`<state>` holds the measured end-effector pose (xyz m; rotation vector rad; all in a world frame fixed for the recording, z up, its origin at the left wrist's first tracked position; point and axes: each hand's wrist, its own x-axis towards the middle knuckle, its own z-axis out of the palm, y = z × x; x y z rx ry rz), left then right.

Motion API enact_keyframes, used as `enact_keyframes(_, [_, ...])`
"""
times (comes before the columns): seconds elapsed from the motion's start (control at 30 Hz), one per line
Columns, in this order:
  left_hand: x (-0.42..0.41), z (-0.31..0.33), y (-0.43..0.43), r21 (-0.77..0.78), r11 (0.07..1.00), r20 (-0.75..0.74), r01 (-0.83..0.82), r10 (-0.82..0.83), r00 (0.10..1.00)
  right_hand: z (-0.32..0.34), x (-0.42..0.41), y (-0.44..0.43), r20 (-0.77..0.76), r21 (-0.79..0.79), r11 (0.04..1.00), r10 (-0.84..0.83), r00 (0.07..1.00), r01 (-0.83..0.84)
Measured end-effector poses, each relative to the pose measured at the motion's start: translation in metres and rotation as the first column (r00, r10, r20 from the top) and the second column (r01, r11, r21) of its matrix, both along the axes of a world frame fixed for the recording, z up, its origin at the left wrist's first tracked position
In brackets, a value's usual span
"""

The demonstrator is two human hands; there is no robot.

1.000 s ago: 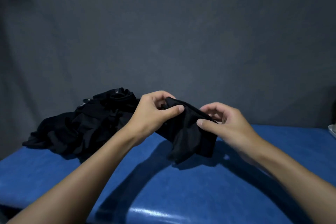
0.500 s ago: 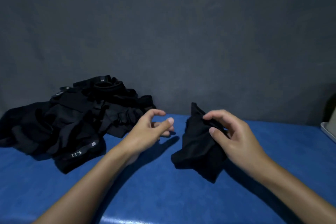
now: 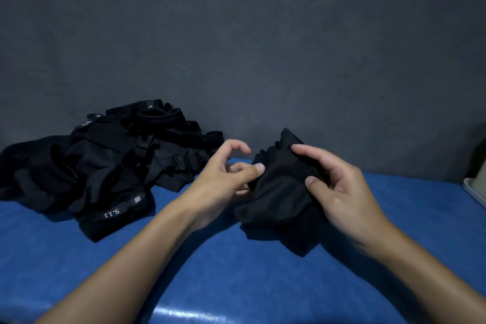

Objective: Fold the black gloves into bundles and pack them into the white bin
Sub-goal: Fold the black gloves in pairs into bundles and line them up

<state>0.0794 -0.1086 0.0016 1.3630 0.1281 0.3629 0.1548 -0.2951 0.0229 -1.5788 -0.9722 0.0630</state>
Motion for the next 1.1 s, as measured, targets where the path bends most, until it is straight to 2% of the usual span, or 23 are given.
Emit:
enact_keyframes(0.1, [0.001,0.004,0.001,-0.045,0.991,0.1,-0.126,0.13,0.987,0.002,-0.003,-0.002,-0.064,-0.056,0.998,-0.009,0.998,0.005])
enact_keyframes(0.2, [0.003,0.006,0.0,0.03,0.957,0.113,-0.288,0.283,0.952,0.002,-0.004,-0.002,-0.139,-0.179,0.984,-0.022,0.99,-0.003])
enact_keyframes(0.27, [0.007,0.001,0.003,0.106,0.939,0.07,-0.328,0.322,0.944,0.0,-0.002,0.0,-0.139,-0.297,0.955,-0.067,0.988,0.023])
enact_keyframes(0.33, [0.01,-0.008,0.01,0.295,0.896,0.002,-0.332,0.346,0.938,-0.004,0.003,-0.001,-0.027,-0.496,0.862,-0.137,0.99,0.105])
enact_keyframes(0.4, [0.009,-0.012,0.015,0.586,0.753,-0.008,-0.298,0.374,0.927,-0.01,0.01,-0.005,0.111,-0.65,0.736,-0.156,0.982,0.19])
enact_keyframes(0.43, [0.008,-0.013,0.014,0.682,0.678,0.013,-0.274,0.363,0.932,-0.012,0.014,-0.008,0.17,-0.661,0.712,-0.167,0.971,0.238])
enact_keyframes(0.5, [0.004,-0.011,0.007,0.769,0.594,0.056,-0.235,0.303,0.951,-0.012,0.017,-0.014,0.239,-0.573,0.769,-0.172,0.956,0.282])
enact_keyframes(0.57, [-0.001,-0.01,-0.002,0.84,0.514,0.051,-0.172,0.241,0.969,-0.009,0.018,-0.021,0.22,-0.487,0.858,-0.059,0.974,0.162])
enact_keyframes(0.6, [-0.002,-0.012,-0.005,0.876,0.466,0.024,-0.122,0.21,0.977,-0.009,0.017,-0.025,0.192,-0.482,0.873,0.028,0.981,0.07])
enact_keyframes(0.7, [-0.003,-0.019,-0.007,0.951,0.307,-0.082,0.026,0.172,0.982,-0.014,0.015,-0.034,0.135,-0.562,0.82,0.219,0.966,-0.107])
enact_keyframes(0.8, [-0.002,-0.025,-0.006,0.983,0.153,-0.127,0.1,0.182,0.975,-0.025,0.016,-0.037,0.184,-0.618,0.781,0.258,0.948,-0.093])
enact_keyframes(0.97, [-0.003,-0.023,-0.006,0.981,0.08,-0.186,0.175,0.171,0.967,-0.033,0.016,-0.037,0.398,-0.588,0.809,0.258,0.88,0.029])
enact_keyframes(1.1, [-0.003,-0.021,-0.007,0.975,0.043,-0.222,0.218,0.186,0.957,-0.03,0.02,-0.037,0.396,-0.608,0.794,0.287,0.872,0.015])
